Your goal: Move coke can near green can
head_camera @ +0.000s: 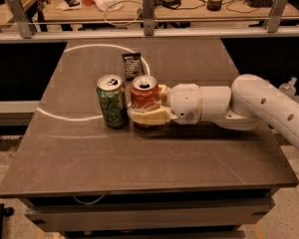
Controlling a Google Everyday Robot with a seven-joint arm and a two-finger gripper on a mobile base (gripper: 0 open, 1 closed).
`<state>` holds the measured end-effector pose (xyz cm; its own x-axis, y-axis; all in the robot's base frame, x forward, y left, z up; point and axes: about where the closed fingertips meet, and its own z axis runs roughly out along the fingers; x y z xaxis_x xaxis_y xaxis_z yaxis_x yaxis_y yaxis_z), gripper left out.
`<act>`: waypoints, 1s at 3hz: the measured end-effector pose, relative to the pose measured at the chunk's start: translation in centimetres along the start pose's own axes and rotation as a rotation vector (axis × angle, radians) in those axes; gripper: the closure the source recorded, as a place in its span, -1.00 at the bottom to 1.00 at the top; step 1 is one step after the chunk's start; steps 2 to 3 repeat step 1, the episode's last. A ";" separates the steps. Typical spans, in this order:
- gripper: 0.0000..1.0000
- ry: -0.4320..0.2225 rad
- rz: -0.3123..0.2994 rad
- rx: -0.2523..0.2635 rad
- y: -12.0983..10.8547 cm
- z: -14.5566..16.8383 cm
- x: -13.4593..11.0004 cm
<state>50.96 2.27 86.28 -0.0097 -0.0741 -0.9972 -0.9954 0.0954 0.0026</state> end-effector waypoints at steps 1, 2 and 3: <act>0.68 0.034 0.055 0.004 -0.2 0.2 1.1; 0.68 0.034 0.055 0.004 -0.2 0.2 1.1; 0.68 0.034 0.055 0.004 -0.2 0.2 1.1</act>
Offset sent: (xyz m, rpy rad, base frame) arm 0.0000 0.0000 0.0000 0.0000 0.0000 0.0000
